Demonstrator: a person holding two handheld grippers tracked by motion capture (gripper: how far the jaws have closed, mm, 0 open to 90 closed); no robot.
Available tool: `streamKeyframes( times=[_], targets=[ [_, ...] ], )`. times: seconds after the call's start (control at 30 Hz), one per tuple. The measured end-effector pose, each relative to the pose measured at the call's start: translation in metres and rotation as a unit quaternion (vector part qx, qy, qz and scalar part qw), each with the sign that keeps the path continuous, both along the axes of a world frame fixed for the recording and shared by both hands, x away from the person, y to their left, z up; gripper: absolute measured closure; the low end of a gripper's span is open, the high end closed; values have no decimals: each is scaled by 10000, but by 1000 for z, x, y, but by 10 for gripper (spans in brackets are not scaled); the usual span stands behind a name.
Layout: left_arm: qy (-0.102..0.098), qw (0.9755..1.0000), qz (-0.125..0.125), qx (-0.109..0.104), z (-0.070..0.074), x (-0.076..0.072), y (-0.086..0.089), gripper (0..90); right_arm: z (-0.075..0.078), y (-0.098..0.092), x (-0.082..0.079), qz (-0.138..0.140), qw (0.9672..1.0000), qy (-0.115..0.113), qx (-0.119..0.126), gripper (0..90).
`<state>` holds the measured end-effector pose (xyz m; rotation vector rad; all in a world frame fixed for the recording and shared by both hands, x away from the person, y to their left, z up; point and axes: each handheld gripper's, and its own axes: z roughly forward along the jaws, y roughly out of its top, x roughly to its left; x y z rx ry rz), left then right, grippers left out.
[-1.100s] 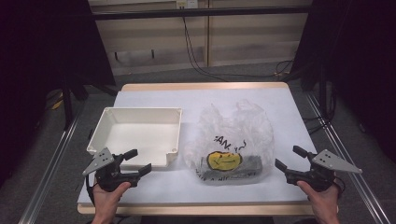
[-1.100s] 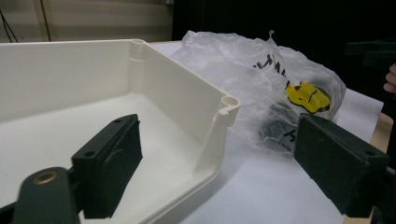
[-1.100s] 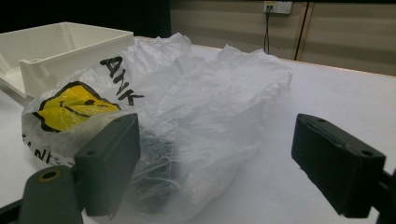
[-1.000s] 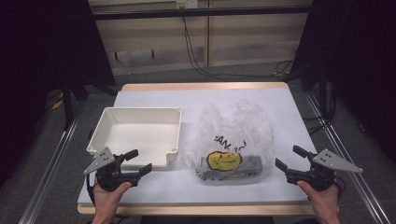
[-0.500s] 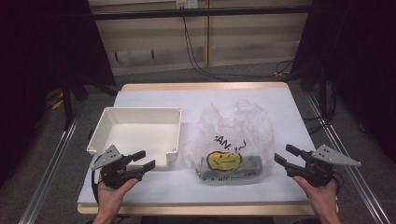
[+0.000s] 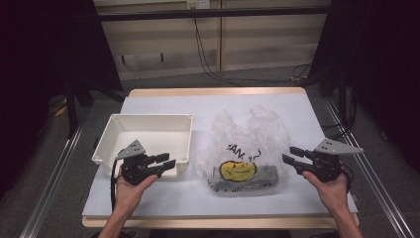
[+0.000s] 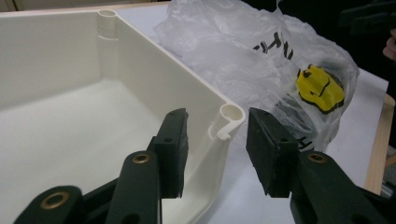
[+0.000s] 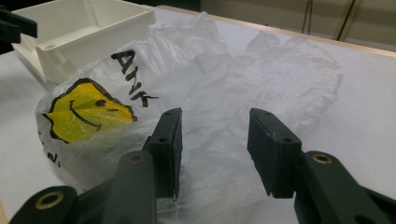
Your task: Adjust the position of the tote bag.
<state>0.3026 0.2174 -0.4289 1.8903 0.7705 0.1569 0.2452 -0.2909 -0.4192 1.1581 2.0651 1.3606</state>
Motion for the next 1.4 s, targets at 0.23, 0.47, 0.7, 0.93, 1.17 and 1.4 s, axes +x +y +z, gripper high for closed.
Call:
streamKeyframes(
  times=[0.23, 0.47, 0.7, 0.93, 1.17, 1.4],
  targets=[
    [132, 9999, -92, 23, 7, 19, -12, 596, 10, 6, 22, 156, 9999, 28, 19, 577],
    [141, 9994, -196, 265, 20, 44, -37, 593, 22, 10, 48, 302, 9994, 144, -106, 575],
    [256, 9983, -322, 422, 28, 66, -56, 588, 21, 11, 67, 425, 9987, 287, -60, 593],
    [416, 9972, -357, 510, 34, 92, -73, 583, 27, 10, 89, 450, 9975, 472, -266, 602],
    [527, 9957, -428, 624, 35, 115, -91, 572, 31, 14, 110, 487, 9961, 609, -420, 611],
    [640, 9942, -476, 720, 35, 133, -110, 573, 27, 21, 134, 559, 9934, 841, -542, 618]
  ],
)
